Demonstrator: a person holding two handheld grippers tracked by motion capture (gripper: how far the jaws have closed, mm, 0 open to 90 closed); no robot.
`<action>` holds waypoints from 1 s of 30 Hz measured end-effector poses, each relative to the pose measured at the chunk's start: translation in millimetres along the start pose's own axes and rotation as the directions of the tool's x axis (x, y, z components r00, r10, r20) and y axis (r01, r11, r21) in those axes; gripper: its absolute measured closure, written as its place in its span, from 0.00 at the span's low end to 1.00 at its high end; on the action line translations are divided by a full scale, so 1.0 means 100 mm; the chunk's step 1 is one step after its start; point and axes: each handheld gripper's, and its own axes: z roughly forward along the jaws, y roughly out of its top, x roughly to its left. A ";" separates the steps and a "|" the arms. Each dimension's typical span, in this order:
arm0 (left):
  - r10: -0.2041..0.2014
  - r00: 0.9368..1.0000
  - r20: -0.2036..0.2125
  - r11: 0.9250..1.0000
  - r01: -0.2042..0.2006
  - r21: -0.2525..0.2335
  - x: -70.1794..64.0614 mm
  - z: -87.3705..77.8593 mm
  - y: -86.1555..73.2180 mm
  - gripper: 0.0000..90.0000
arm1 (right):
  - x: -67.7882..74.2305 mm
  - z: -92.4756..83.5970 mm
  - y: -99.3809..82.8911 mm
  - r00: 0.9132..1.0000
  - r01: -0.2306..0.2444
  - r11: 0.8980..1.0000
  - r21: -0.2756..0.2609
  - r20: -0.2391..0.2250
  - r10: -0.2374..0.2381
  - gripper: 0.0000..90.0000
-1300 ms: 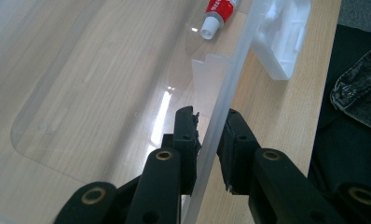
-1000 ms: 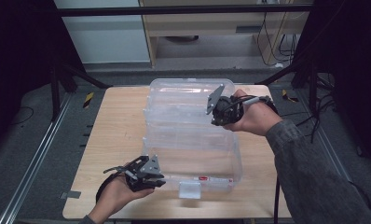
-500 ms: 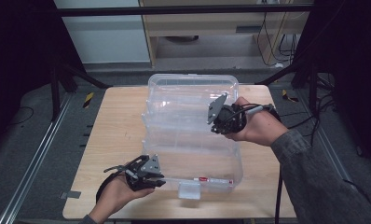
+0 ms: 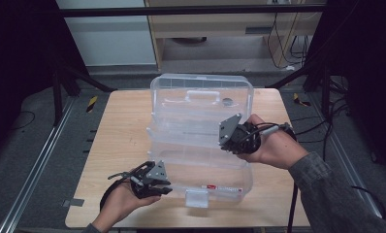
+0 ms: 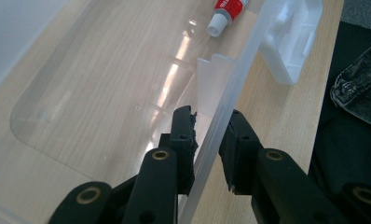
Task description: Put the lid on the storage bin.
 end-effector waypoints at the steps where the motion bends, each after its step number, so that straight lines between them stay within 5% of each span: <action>1: -0.011 1.000 -0.002 1.000 0.011 -0.001 -0.01 0.00 0.00 0.84 | 0.01 0.00 0.00 1.000 0.006 1.000 0.004 -0.001 -0.006 0.98; 5: 0.000 1.000 -0.010 1.000 0.000 -0.016 0.00 0.00 -0.01 0.82 | 0.03 0.01 0.01 1.000 0.027 0.999 0.023 0.015 -0.028 0.97; 11: 0.038 0.998 -0.040 0.999 -0.039 -0.028 -0.02 0.05 0.06 0.84 | -0.12 0.04 0.01 1.000 0.015 0.998 0.056 0.011 -0.015 0.96; 12: -0.011 0.999 -0.040 0.999 0.010 -0.030 -0.05 0.07 0.07 0.84 | -0.14 0.04 0.01 1.000 0.011 0.998 0.067 0.017 -0.012 0.96; 16: -0.003 0.999 -0.042 0.999 0.002 -0.032 -0.03 0.08 0.09 0.85 | -0.21 0.07 0.00 1.000 0.001 0.998 0.071 0.017 -0.002 0.96; 17: 0.040 0.998 -0.047 0.999 -0.041 -0.030 0.00 0.08 0.09 0.85 | -0.20 0.07 0.00 1.000 0.000 0.998 0.065 0.018 -0.002 0.96; 30: 0.031 0.999 -0.042 0.999 -0.033 -0.040 0.00 0.07 0.07 0.84 | 0.00 0.06 -0.12 1.000 -0.004 1.000 0.005 0.014 0.004 0.96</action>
